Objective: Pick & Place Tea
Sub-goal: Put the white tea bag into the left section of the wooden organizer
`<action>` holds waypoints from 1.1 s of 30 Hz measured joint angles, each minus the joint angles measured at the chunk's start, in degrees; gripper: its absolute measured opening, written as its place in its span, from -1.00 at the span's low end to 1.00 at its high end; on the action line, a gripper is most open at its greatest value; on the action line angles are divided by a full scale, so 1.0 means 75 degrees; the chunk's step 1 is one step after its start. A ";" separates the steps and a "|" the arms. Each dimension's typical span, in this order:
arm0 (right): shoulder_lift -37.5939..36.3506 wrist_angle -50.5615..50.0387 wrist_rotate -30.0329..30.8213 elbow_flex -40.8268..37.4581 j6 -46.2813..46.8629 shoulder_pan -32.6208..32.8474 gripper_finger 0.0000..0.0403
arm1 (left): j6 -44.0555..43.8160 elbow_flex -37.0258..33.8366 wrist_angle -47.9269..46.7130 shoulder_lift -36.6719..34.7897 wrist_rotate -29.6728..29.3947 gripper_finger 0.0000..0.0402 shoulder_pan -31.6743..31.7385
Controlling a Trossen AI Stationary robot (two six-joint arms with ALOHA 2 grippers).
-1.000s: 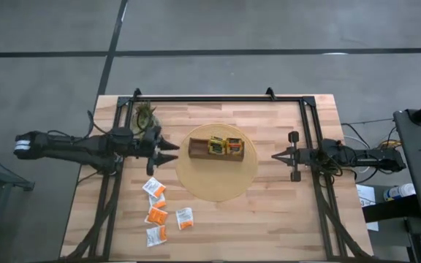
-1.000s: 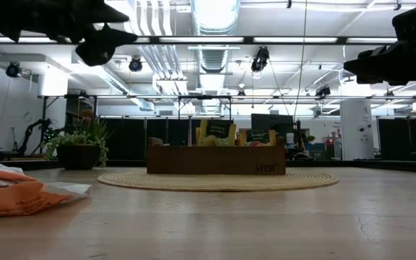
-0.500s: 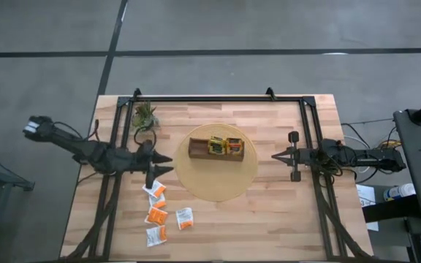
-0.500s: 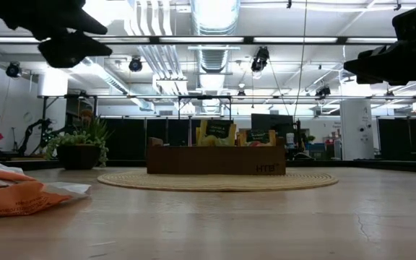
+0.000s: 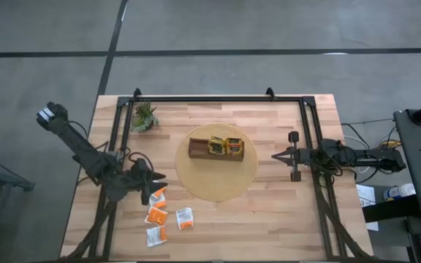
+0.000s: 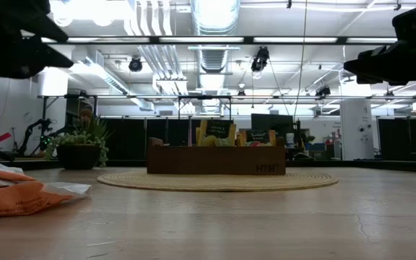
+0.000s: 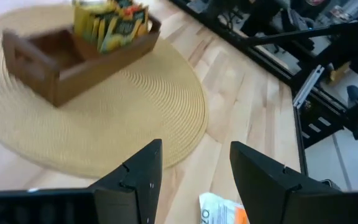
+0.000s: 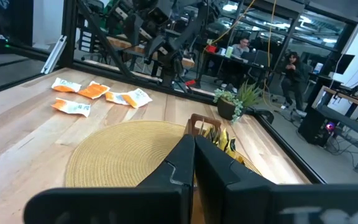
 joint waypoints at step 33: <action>-0.0003 0.0000 -0.0003 0.0000 0.0000 0.0000 -0.96 | -0.7511 0.3381 -0.6767 0.4873 0.0484 -0.09 -0.1237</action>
